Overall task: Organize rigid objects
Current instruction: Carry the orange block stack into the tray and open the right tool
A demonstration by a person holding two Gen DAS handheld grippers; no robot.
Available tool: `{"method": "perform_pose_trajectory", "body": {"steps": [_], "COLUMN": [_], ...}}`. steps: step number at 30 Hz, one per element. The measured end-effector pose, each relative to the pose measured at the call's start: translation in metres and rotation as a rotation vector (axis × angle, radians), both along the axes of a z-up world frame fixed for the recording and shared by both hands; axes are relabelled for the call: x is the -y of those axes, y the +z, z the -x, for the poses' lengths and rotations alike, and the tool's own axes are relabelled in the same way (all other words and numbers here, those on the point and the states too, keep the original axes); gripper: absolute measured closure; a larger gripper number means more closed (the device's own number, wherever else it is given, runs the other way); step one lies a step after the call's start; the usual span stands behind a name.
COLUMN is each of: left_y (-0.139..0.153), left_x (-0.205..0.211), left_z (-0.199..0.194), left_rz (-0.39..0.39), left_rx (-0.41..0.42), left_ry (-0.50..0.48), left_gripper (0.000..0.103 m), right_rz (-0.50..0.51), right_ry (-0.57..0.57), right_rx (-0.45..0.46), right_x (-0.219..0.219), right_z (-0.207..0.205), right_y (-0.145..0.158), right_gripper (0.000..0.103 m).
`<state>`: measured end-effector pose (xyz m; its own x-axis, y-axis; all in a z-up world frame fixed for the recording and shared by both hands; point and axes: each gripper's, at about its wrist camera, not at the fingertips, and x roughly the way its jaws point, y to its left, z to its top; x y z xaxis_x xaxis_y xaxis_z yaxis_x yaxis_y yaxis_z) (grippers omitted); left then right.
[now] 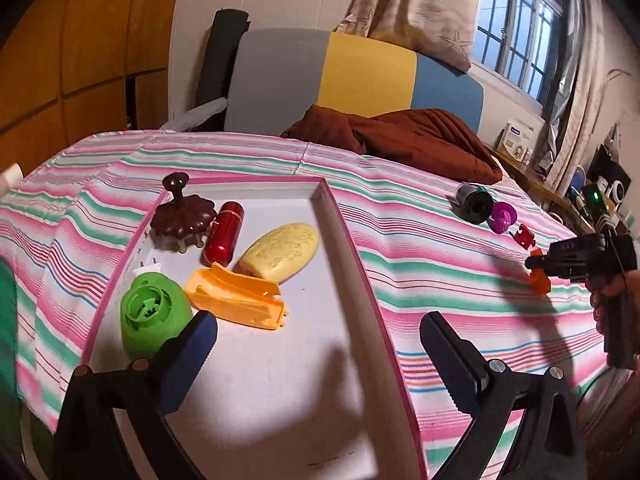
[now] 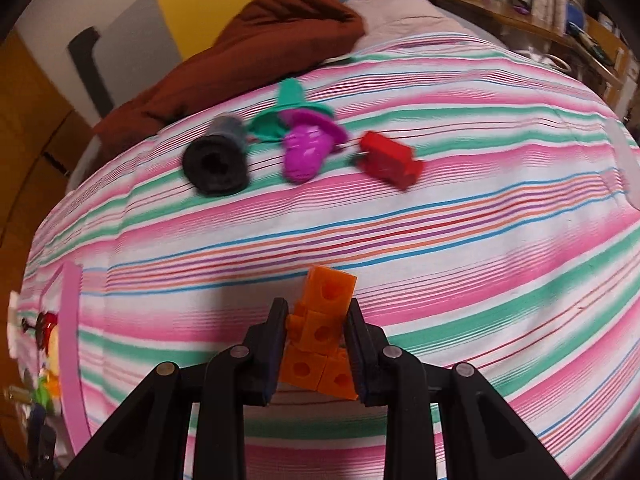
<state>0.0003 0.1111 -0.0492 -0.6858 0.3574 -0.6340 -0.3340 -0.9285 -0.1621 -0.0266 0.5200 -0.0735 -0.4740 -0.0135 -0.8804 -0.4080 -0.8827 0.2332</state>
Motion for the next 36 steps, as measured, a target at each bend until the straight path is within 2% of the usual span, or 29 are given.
{"method": "perform_pose_trajectory", "body": {"steps": [8, 13, 21, 30, 36], "left_y": [0.01, 0.012, 0.014, 0.021, 0.021], "left_x": [0.014, 0.026, 0.053, 0.09, 0.114], "left_z": [-0.016, -0.027, -0.043, -0.041, -0.032], "left_rz": [0.022, 0.057, 0.085, 0.077, 0.086], "left_rx": [-0.074, -0.102, -0.148, -0.188, -0.172], "left_ry": [0.001, -0.002, 0.022, 0.159, 0.249], "left_gripper": [0.0, 0.0, 0.0, 0.0, 0.0], "right_rz": [0.009, -0.02, 0.057, 0.163, 0.129], "right_ry": [0.127, 0.225, 0.333, 0.544, 0.742], "right_rx": [-0.036, -0.098, -0.209, -0.266, -0.212], "right_x": [0.042, 0.074, 0.132, 0.221, 0.298], "right_z": [-0.002, -0.009, -0.026, -0.029, -0.029], "right_y": [0.006, 0.018, 0.032, 0.055, 0.055], "right_gripper": [0.076, 0.077, 0.077, 0.077, 0.077]}}
